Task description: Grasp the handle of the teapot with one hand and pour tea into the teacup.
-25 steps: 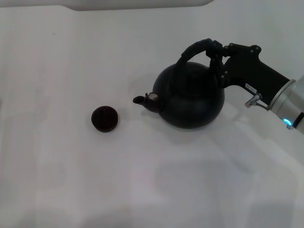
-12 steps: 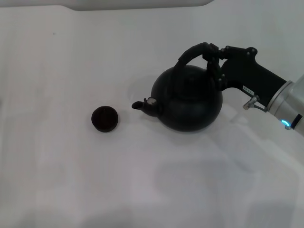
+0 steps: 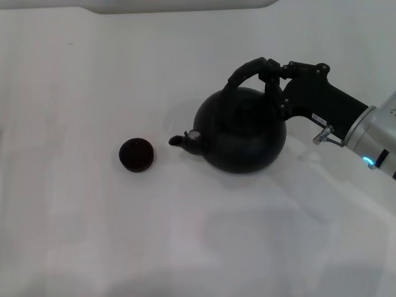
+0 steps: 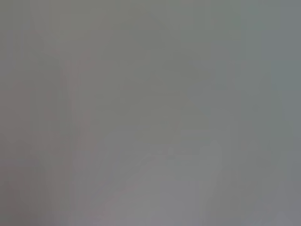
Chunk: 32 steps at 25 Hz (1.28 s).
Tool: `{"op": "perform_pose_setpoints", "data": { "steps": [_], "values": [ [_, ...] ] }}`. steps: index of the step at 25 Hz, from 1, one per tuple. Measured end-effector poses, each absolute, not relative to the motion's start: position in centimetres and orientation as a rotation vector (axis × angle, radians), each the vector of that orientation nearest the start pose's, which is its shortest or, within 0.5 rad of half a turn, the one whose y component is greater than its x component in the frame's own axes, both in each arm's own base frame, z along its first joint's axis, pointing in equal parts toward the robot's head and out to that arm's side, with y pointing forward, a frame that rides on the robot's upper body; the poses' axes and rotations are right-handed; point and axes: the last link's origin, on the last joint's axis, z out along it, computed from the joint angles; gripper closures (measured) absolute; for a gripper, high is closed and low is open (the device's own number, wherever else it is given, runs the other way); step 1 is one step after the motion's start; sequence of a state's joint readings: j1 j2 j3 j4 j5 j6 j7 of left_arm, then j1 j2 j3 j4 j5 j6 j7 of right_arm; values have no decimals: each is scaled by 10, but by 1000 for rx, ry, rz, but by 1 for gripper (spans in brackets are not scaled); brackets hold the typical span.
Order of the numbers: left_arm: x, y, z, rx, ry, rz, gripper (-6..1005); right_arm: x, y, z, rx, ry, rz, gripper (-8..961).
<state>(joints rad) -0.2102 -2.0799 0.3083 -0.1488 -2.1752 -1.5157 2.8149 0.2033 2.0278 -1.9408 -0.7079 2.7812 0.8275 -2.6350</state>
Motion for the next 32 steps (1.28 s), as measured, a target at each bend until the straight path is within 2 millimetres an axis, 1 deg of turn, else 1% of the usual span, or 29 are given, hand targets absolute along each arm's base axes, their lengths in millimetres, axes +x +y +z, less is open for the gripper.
{"op": "perform_pose_setpoints", "data": {
  "steps": [7,13,18,21,26,32],
  "values": [
    [-392,214,14,-1245,-725,-785,112,268,301,-66,-2219,374,712,790],
    [-392,214,14,-1245,-724,-785,113,273,299,-63,-2207,390,723,587],
    [-392,214,14,-1245,-724,-785,114,279,294,-58,-2193,397,740,344],
    [-392,214,15,-1245,-723,-785,113,285,289,-52,-2169,405,766,255],
    [-391,214,15,-1245,-718,-787,112,299,280,-41,-2134,430,806,259],
    [-391,215,17,-1245,-708,-787,113,325,267,-23,-2039,515,841,263]
  ]
}}
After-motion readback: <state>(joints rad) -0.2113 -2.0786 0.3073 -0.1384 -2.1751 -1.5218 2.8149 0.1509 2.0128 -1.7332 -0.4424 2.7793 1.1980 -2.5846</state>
